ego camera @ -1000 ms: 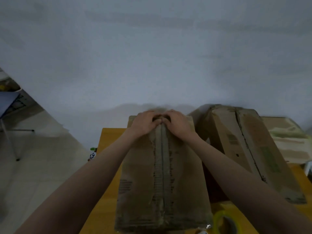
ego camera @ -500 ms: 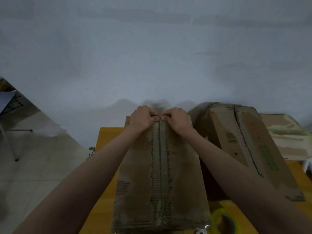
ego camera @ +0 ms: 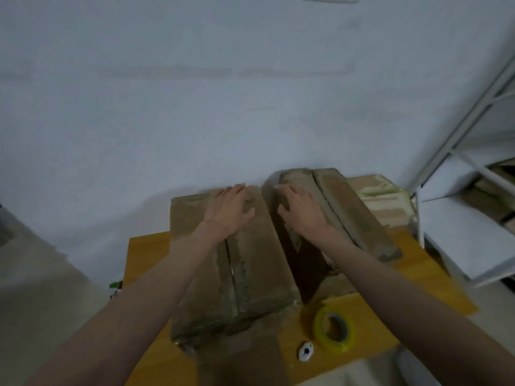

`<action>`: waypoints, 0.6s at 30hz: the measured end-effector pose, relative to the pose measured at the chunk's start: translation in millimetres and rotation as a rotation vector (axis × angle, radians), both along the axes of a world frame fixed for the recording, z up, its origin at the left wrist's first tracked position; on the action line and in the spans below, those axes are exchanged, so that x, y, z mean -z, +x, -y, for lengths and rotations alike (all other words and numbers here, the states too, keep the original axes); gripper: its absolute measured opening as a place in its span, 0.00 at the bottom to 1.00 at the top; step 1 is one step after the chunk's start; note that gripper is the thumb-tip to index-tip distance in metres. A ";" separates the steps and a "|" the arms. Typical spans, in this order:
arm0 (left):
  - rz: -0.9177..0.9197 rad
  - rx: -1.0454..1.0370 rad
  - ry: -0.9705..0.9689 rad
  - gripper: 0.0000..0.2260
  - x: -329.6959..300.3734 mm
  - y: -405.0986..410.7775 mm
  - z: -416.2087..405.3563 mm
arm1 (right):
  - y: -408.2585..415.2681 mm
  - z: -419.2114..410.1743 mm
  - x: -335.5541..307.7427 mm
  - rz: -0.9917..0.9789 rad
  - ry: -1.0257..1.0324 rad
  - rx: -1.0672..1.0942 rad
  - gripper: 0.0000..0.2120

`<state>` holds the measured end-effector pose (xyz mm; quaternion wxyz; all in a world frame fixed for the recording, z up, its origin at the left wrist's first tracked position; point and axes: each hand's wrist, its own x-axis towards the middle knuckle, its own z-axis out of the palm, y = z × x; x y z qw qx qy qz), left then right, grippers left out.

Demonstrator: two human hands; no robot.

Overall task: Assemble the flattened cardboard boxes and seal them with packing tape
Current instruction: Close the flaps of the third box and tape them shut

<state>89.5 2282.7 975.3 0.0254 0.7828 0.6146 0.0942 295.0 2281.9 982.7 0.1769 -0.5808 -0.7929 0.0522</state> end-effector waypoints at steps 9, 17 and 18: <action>0.059 0.043 0.022 0.27 -7.4 99.2 62.7 | 93.3 70.4 4.2 0.042 0.036 0.074 0.25; 0.115 -0.042 0.026 0.23 39.1 193.7 135.4 | 176.7 123.6 59.3 0.057 0.042 -0.066 0.20; 0.113 -0.051 0.028 0.22 48.5 202.3 144.9 | 184.4 128.2 69.5 0.057 0.039 -0.083 0.20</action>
